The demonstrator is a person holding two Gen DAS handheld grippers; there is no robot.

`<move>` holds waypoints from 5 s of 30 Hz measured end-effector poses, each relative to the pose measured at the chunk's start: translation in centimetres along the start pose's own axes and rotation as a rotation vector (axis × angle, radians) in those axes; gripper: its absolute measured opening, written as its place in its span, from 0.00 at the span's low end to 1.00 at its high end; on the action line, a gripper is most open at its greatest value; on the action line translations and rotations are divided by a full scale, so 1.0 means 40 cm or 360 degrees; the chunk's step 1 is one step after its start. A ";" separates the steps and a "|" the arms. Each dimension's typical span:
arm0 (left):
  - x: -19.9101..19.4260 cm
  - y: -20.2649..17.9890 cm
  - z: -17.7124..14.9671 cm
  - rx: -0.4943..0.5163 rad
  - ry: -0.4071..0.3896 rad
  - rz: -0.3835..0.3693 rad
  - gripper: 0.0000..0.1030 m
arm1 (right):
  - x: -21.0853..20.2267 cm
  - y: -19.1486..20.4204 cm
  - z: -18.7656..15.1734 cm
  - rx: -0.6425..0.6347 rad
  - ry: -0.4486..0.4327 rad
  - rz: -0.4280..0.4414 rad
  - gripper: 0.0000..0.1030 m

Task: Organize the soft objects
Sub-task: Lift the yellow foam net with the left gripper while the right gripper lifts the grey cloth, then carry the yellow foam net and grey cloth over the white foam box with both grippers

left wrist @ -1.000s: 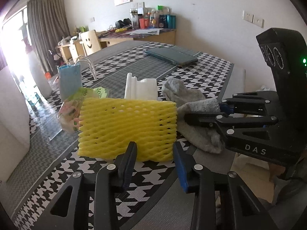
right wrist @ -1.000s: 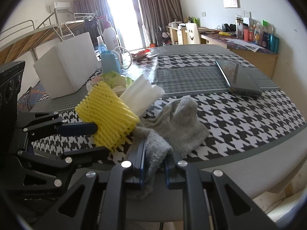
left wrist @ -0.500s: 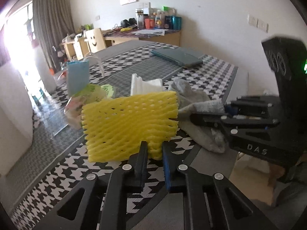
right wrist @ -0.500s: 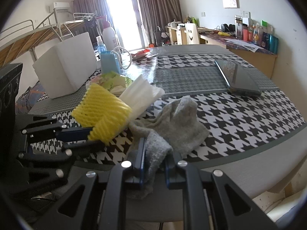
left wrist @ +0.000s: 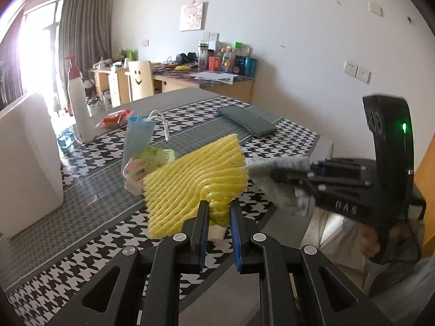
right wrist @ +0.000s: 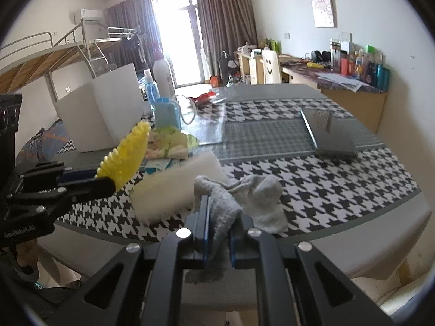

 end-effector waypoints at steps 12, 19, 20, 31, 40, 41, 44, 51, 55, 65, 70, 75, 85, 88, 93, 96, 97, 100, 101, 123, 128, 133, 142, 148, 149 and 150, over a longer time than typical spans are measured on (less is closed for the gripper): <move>-0.045 0.038 0.016 -0.0055 -0.0091 0.0108 0.16 | -0.034 0.018 0.039 -0.0013 -0.0083 -0.0005 0.10; -0.087 0.059 0.042 -0.0072 -0.0147 0.0184 0.16 | -0.058 0.007 0.081 0.0019 -0.0144 -0.0027 0.09; -0.092 0.061 0.047 -0.0069 -0.0157 0.0194 0.16 | -0.062 0.007 0.088 0.0021 -0.0155 -0.0027 0.09; -0.144 0.087 0.079 -0.0054 -0.0218 0.0297 0.16 | -0.083 0.038 0.156 0.0025 -0.0237 -0.0001 0.09; -0.164 0.117 0.106 -0.0064 -0.0253 0.0362 0.16 | -0.074 0.082 0.198 0.0011 -0.0275 0.0057 0.09; -0.164 0.119 0.108 -0.0063 -0.0253 0.0368 0.16 | -0.073 0.086 0.203 0.0008 -0.0280 0.0061 0.09; -0.169 0.125 0.117 -0.0057 -0.0264 0.0379 0.16 | -0.067 0.100 0.218 -0.0003 -0.0289 0.0079 0.09; -0.175 0.143 0.138 -0.0055 -0.0280 0.0397 0.16 | -0.058 0.117 0.248 -0.0009 -0.0305 0.0109 0.09; -0.179 0.149 0.148 -0.0052 -0.0294 0.0413 0.16 | -0.053 0.122 0.266 -0.0010 -0.0313 0.0117 0.09; -0.177 0.171 0.174 -0.0056 -0.0305 0.0425 0.16 | -0.042 0.140 0.295 -0.0027 -0.0331 0.0124 0.09; -0.184 0.178 0.191 -0.0053 -0.0320 0.0432 0.16 | -0.036 0.144 0.314 -0.0031 -0.0338 0.0124 0.09; -0.198 0.194 0.217 -0.0049 -0.0347 0.0461 0.16 | -0.031 0.151 0.336 -0.0032 -0.0351 0.0128 0.09; -0.208 0.222 0.252 -0.0052 -0.0373 0.0479 0.16 | -0.023 0.181 0.386 -0.0059 -0.0380 0.0144 0.09; -0.208 0.230 0.263 -0.0051 -0.0378 0.0482 0.16 | -0.021 0.189 0.400 -0.0067 -0.0389 0.0145 0.09; -0.210 0.245 0.276 -0.0059 -0.0389 0.0496 0.16 | -0.011 0.196 0.421 -0.0071 -0.0387 0.0154 0.09; -0.211 0.258 0.288 -0.0065 -0.0394 0.0506 0.16 | -0.007 0.201 0.431 -0.0079 -0.0392 0.0151 0.09; -0.210 0.260 0.291 -0.0063 -0.0394 0.0507 0.16 | -0.005 0.203 0.435 -0.0080 -0.0391 0.0151 0.09; -0.209 0.267 0.300 -0.0063 -0.0397 0.0515 0.16 | -0.001 0.206 0.441 -0.0080 -0.0389 0.0150 0.09; -0.210 0.270 0.304 -0.0061 -0.0399 0.0517 0.16 | 0.001 0.208 0.444 -0.0081 -0.0389 0.0150 0.09; -0.267 0.343 0.348 -0.0108 -0.0475 0.0671 0.16 | 0.007 0.291 0.521 -0.0163 -0.0428 0.0221 0.09; -0.275 0.358 0.348 -0.0126 -0.0483 0.0715 0.16 | 0.009 0.316 0.535 -0.0188 -0.0431 0.0254 0.09; -0.292 0.377 0.351 -0.0144 -0.0492 0.0767 0.16 | 0.014 0.346 0.544 -0.0226 -0.0425 0.0290 0.09; -0.312 0.411 0.345 -0.0202 -0.0502 0.0865 0.16 | 0.021 0.396 0.570 -0.0274 -0.0415 0.0369 0.09; -0.327 0.436 0.329 -0.0244 -0.0499 0.0918 0.16 | 0.032 0.428 0.576 -0.0299 -0.0393 0.0415 0.09; -0.327 0.440 0.328 -0.0253 -0.0498 0.0920 0.16 | 0.034 0.434 0.578 -0.0306 -0.0391 0.0421 0.09; -0.329 0.443 0.326 -0.0259 -0.0497 0.0926 0.16 | 0.034 0.438 0.578 -0.0307 -0.0390 0.0426 0.09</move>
Point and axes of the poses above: each gripper's, at about its wrist camera, not at the fingertips, and x roughly the way its jaws point, y to its left, z to its top, the point moved 4 cm from there along x, roughly the way its jaws point, and after that the axes turned 8 degrees about -z, right-handed, at the moved point
